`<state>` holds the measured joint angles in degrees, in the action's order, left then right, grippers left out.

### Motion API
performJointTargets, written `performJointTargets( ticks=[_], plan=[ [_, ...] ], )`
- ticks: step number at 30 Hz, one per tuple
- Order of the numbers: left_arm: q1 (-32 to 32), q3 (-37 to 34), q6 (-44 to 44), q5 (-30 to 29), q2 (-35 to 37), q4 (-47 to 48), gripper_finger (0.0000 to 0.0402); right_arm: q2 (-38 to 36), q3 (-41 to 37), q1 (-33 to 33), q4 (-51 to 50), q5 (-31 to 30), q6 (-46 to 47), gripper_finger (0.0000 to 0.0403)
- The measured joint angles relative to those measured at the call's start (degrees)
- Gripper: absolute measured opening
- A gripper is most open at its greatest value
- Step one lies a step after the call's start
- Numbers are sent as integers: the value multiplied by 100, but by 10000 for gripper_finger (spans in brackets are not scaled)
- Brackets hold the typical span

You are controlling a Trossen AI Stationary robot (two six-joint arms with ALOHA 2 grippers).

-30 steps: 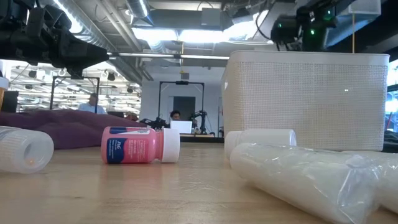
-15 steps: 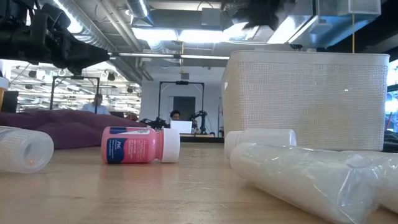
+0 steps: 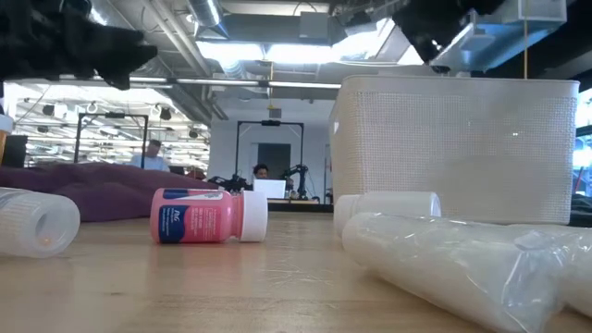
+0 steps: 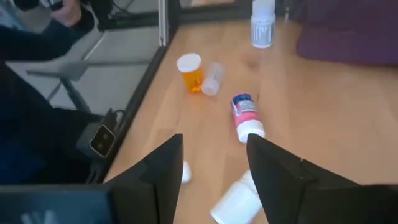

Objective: Pick & place medical supplies in basket/bin
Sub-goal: Put the left white pill bottle into the white bin

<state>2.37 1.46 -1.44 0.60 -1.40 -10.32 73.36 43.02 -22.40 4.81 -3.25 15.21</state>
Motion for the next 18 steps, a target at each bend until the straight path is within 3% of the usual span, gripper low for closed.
performJointTargets(
  ticks=[6, 12, 18],
  plan=[
    [-61, 380, 366, 451, -460, 118, 209, -2, -821, -248, 1077, -687, 268, 179],
    [-504, 1281, 427, 320, -1692, 996, 203, -2, -988, -249, 1289, -958, 249, 179],
    [-1228, 2826, 465, -135, -3283, 2975, 204, -2, -996, -249, 1282, -1071, 241, 179]
  ],
)
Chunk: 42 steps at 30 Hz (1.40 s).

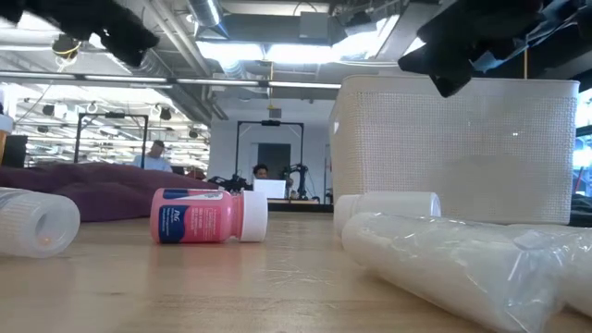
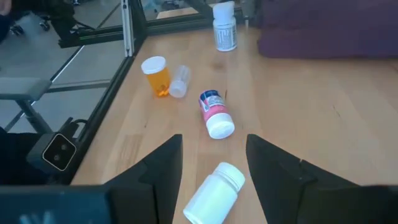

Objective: Pick & place medical supplies in basket/bin
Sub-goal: Put the left white pill bottle into the white bin

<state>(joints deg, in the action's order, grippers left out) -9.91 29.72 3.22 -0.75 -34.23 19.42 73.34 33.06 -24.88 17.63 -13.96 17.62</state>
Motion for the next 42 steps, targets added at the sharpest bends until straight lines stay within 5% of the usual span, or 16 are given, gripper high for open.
performJointTargets(
  ticks=[7, 16, 42],
  plan=[
    [-809, 1563, 1691, -301, -1691, 2681, 203, 0, 0, 0, -21, -1, -114, 179],
    [-1515, 1894, 4337, 191, -2845, 3920, 207, 0, 0, 31, -28, -9, -515, 179],
    [-1287, 1894, 4249, -255, -3072, 4056, 226, 0, 0, 114, -33, -4, -594, 179]
  ],
)
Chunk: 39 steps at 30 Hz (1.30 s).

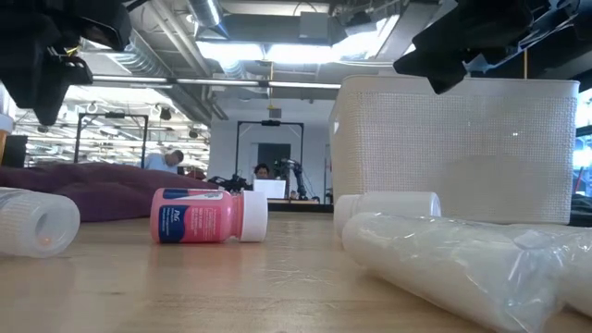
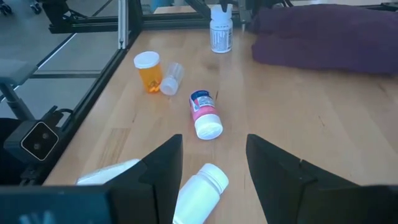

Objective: Pick & place medical supplies in basket/bin
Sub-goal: Put the left white pill bottle into the white bin

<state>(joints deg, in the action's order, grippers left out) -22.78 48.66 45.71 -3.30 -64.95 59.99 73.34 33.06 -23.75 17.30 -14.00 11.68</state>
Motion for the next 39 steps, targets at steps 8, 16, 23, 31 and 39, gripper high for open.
performJointTargets(
  ticks=[8, 16, 23, 31, 39],
  plan=[
    [92, 0, 2, -474, 0, 2, 300, 0, 0, 0, -171, 0, 1, 179],
    [76, 0, 23, -515, 0, -57, 305, 0, 0, -2, -264, 2, 131, 179],
    [78, 0, 310, -405, 0, -146, 303, 0, 0, 0, -262, 2, 127, 179],
    [-96, 0, 816, 49, -16, 129, 301, 0, 0, 0, -259, 2, 122, 179],
    [-406, -201, 1629, 536, -178, 324, 301, 0, 0, 0, -255, 0, 118, 179]
  ],
)
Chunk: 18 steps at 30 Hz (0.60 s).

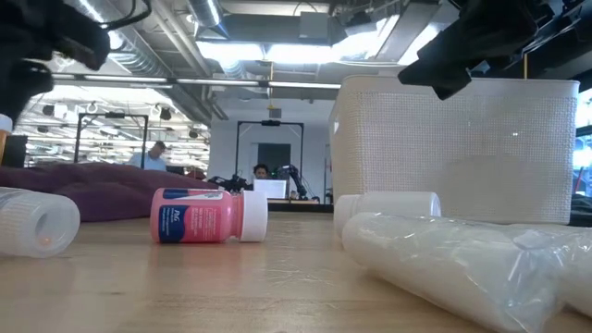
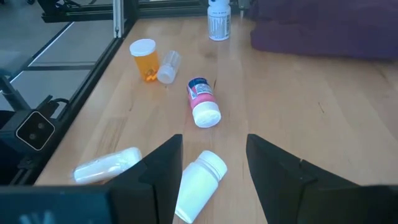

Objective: Pick & place medical supplies in basket/bin
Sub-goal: Put the left white pill bottle into the white bin

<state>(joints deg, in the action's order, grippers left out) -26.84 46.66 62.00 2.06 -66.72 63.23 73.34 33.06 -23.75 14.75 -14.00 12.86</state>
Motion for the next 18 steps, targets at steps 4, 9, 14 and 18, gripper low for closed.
performJointTargets(
  ticks=[4, 9, 14, 18],
  plan=[
    [-154, -5, 79, 113, -133, -19, 301, 0, 0, 0, 3, 0, 3, 179],
    [-280, -5, 247, 156, -355, -16, 300, 0, 0, 0, 3, 0, 3, 179],
    [-362, -5, 70, 344, -682, -16, 280, 0, 0, 0, 3, 0, -70, 179],
    [-344, -5, -170, 363, -839, -16, 239, 0, 0, 0, 12, 0, -122, 179]
  ],
)
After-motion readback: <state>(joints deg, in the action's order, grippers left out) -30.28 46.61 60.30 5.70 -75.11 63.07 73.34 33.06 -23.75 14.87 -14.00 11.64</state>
